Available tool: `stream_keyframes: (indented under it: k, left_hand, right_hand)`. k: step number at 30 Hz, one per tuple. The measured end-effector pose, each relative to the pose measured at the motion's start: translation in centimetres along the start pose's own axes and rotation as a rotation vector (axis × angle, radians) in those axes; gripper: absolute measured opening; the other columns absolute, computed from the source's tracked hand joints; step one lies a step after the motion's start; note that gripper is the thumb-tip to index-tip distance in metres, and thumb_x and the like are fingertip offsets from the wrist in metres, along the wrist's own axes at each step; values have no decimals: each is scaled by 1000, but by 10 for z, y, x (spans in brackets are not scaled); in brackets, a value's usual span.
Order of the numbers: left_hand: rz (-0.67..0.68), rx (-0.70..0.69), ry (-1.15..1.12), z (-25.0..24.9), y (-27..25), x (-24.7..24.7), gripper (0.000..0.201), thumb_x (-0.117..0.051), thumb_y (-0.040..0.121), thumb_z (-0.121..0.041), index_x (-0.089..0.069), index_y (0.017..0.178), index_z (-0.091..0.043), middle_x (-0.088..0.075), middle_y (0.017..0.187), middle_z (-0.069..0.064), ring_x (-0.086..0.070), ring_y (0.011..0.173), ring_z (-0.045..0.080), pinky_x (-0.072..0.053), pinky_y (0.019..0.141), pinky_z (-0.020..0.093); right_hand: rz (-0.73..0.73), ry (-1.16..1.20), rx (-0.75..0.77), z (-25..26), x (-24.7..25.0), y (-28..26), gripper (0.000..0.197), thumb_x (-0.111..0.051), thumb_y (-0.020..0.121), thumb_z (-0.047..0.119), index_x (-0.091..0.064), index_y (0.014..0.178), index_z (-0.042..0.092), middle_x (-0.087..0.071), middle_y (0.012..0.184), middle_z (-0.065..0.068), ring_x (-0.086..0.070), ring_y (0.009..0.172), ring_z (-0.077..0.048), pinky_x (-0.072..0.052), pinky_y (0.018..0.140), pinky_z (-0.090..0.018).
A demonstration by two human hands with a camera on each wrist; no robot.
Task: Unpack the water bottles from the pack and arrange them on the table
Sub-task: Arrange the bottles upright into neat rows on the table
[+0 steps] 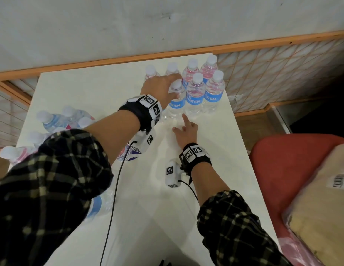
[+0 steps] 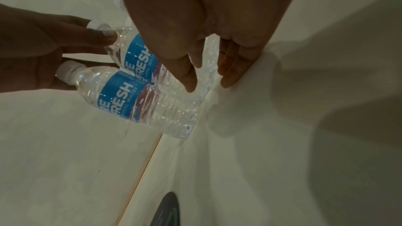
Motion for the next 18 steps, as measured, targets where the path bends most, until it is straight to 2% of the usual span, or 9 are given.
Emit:
stream_keyframes:
  k: [3,6,8,11,14,16,18]
  left_hand:
    - [-15,-19,-19,1,0,-5,56,-62,86,-26,-42,139,-26,-58,129,8,-54,115,32,-42,98,42]
    - [-116,-59,-99,10,-11,-4,74,-71,76,-28,-38,141,-19,-45,140,11,-41,128,32,-31,110,43]
    - [-216,-25,-195,24,-24,2,80,-74,72,-27,-36,141,-15,-37,141,13,-36,130,32,-30,108,37]
    - [-274,104,-323,52,-38,2,77,-72,69,-20,-38,137,-11,-38,133,13,-44,121,29,-39,101,31]
    - [-172,278,-396,74,-42,-9,76,-75,71,-24,-36,135,-11,-41,130,12,-51,114,27,-47,95,37]
    - [-62,337,-385,78,-42,-19,74,-76,74,-29,-37,135,-12,-51,129,12,-54,114,28,-45,92,31]
    - [-18,347,-379,79,-42,-25,69,-74,79,-30,-39,136,-14,-57,128,10,-55,115,29,-40,87,27]
  right_hand:
    - [17,-17,1,0,0,0,68,-64,87,15,-32,147,21,-29,133,-11,-46,104,-17,-36,108,-29]
    - [43,-14,17,-1,0,-3,71,-67,85,15,-32,146,18,-27,137,-11,-46,118,-22,-36,109,-32]
    - [59,13,33,-2,0,-6,70,-66,85,12,-33,146,17,-27,137,-10,-45,122,-22,-35,108,-29]
    - [68,5,44,-2,1,-6,71,-67,84,13,-34,146,21,-27,136,-9,-46,119,-21,-36,108,-30]
    - [79,-11,51,0,0,-7,76,-68,83,14,-29,147,25,-28,133,-8,-46,108,-17,-36,107,-30]
    - [84,-32,58,1,1,-6,80,-69,83,15,-25,149,26,-28,132,-8,-43,103,-15,-36,106,-28]
    - [92,-49,55,1,1,-6,82,-69,83,16,-23,149,26,-27,132,-9,-42,103,-15,-35,106,-28]
Point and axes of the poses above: each hand's wrist, its own y-axis towards the middle knuckle, its own x-axis out of the back of the hand, z = x × y, the point moved 9 cm from there along y, towards the middle knuckle
